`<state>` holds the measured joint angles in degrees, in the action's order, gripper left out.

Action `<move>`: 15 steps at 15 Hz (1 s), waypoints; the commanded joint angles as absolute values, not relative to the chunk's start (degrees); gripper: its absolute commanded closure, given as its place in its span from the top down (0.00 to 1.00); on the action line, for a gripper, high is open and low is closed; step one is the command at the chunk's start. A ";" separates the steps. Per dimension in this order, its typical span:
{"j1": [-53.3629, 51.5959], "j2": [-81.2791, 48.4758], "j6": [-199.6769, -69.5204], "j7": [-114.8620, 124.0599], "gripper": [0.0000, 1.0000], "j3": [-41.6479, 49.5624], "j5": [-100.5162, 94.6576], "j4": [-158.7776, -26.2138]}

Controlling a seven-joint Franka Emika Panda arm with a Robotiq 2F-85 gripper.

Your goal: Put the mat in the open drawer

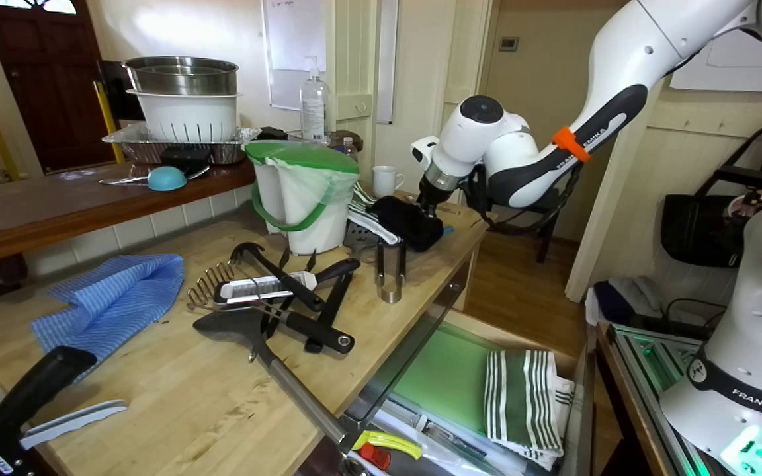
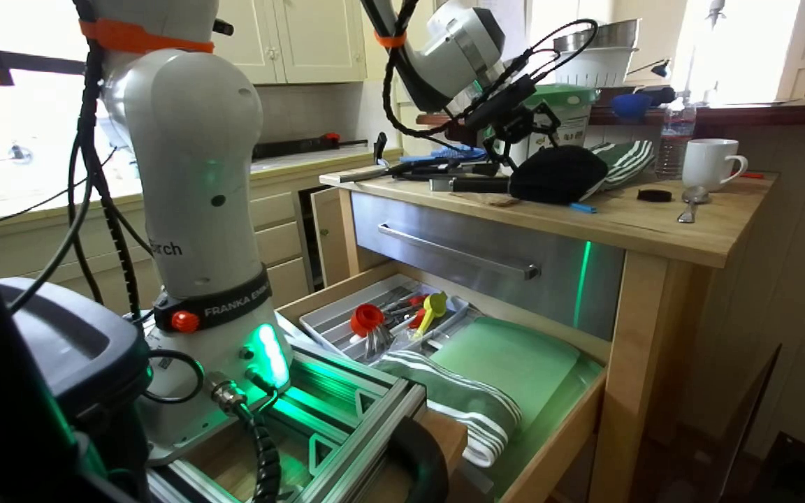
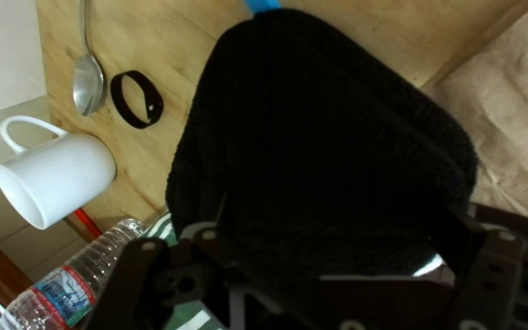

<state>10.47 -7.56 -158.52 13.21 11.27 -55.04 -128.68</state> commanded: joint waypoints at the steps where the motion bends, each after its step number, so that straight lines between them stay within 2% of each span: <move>1: 9.77 -6.26 -155.61 13.10 1.00 10.64 -54.45 -131.08; 15: 9.71 -6.93 -156.46 16.73 0.99 10.23 -55.42 -131.11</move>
